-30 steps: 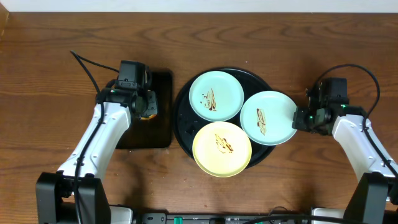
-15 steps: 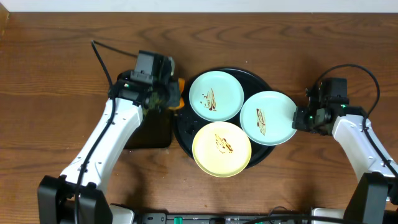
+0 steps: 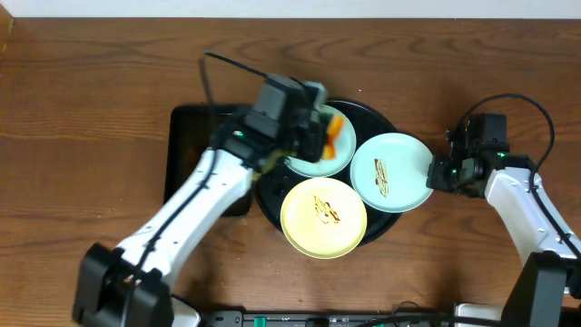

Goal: Clean dirty plates on tray and stack at the side
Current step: 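Scrub the right pale green plate with the sponge in the left gripper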

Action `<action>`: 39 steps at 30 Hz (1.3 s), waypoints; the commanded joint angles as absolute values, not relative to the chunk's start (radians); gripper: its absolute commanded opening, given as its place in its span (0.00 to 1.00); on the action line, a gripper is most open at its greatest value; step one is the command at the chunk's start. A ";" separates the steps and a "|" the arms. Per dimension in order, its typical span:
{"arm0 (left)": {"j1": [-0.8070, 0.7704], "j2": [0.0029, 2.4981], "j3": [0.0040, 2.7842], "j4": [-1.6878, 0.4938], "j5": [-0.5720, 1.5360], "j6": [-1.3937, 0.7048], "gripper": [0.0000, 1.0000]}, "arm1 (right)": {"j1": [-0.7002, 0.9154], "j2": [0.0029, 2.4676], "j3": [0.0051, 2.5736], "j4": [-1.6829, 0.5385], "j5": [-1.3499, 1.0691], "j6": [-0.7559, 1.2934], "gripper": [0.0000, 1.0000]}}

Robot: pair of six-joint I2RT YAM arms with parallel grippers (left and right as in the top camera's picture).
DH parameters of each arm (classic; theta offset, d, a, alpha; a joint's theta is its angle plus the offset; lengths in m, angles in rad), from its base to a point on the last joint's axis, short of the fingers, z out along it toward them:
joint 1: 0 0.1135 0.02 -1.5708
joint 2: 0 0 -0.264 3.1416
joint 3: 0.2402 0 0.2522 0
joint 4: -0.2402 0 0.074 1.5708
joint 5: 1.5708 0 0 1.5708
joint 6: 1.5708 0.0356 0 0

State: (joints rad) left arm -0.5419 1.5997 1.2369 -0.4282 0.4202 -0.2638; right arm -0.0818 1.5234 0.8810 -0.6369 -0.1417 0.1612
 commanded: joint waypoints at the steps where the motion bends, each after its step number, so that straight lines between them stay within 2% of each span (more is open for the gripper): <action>1: -0.585 1.665 1.254 -0.393 0.446 -0.336 0.07 | -0.086 1.530 0.873 -0.640 -0.151 0.171 0.01; 5: -0.605 1.713 1.274 -0.329 0.513 -0.364 0.07 | -0.086 1.530 0.873 -0.640 -0.151 0.171 0.01; 9: -0.611 1.802 1.391 -0.363 0.570 -0.398 0.07 | -0.084 1.530 0.873 -0.639 -0.151 0.171 0.01; 14: -0.642 1.886 1.464 -0.381 0.569 -0.398 0.07 | -0.084 1.530 0.873 -0.640 -0.151 0.171 0.01; 30: -0.787 2.071 1.463 -0.305 0.563 -0.379 0.08 | -0.084 1.530 0.873 -0.643 -0.151 0.171 0.01; 34: -0.818 2.107 1.463 -0.305 0.521 -0.379 0.07 | -0.084 1.530 0.873 -0.643 -0.151 0.171 0.01; 39: -0.826 2.131 1.463 -0.304 0.319 -0.380 0.07 | -0.084 1.530 0.873 -0.643 -0.151 0.171 0.01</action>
State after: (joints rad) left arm -0.8310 2.1078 1.4464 -0.3065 0.4900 -0.3882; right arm -0.0818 1.5234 0.8810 -0.6388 -0.1429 0.1612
